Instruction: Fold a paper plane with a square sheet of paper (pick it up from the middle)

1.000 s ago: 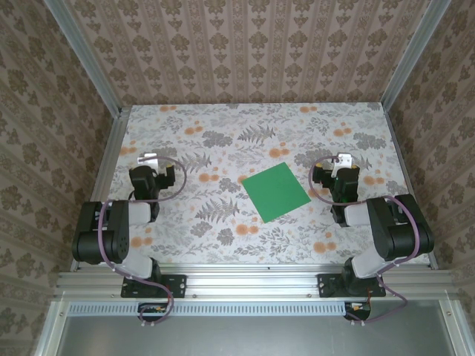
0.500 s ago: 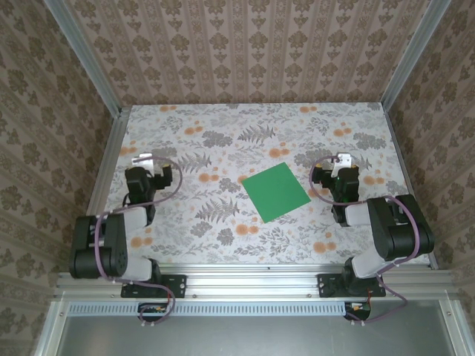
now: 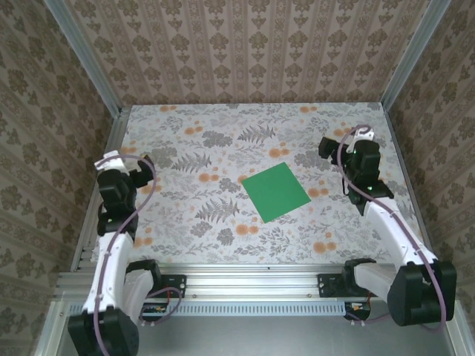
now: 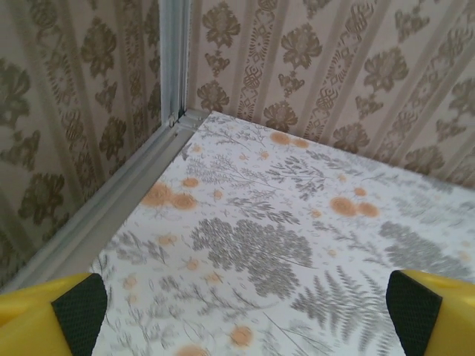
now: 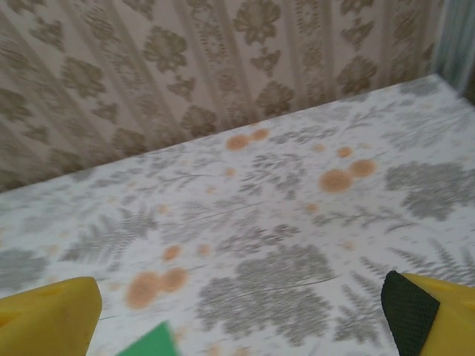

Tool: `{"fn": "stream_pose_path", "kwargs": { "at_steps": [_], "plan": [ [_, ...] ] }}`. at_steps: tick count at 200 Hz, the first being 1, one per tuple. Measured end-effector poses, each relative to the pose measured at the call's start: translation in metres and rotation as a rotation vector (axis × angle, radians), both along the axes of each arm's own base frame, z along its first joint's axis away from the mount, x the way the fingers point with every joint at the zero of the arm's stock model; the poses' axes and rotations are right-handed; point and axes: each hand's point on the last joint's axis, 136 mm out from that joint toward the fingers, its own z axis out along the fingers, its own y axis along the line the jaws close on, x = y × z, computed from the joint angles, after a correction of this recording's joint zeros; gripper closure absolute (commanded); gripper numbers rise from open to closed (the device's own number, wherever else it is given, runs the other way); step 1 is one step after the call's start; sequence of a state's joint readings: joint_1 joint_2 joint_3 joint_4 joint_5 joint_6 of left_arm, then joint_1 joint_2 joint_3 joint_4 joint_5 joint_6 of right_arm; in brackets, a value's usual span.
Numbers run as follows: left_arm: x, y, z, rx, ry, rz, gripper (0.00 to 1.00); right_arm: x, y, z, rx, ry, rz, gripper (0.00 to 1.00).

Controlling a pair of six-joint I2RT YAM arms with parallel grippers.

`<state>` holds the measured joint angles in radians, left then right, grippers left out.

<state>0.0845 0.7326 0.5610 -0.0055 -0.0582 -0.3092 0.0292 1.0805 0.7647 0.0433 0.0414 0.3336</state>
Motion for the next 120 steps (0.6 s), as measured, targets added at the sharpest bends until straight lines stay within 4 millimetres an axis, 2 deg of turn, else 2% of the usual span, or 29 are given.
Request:
{"fn": "stream_pose_path", "kwargs": {
  "at_steps": [12,26,56,95,120],
  "plan": [
    [-0.013,-0.001,0.006,-0.079,0.011,0.023,0.0,-0.006,0.018,0.002,0.095,0.02,0.082,0.03],
    [-0.025,-0.008,0.004,-0.163,0.037,0.007,0.0,-0.016,0.042,-0.014,0.214,0.101,0.179,0.08],
    [-0.044,-0.039,-0.031,-0.352,0.173,-0.099,0.0,-0.041,0.085,-0.061,0.377,0.342,0.327,0.16],
    [-0.082,-0.082,-0.072,-0.523,0.26,-0.237,0.0,-0.073,0.144,-0.112,0.364,0.622,0.487,0.27],
    [-0.105,-0.111,-0.097,-0.562,0.33,-0.343,0.0,-0.083,0.173,-0.136,0.302,0.749,0.556,0.31]
  ]
}}
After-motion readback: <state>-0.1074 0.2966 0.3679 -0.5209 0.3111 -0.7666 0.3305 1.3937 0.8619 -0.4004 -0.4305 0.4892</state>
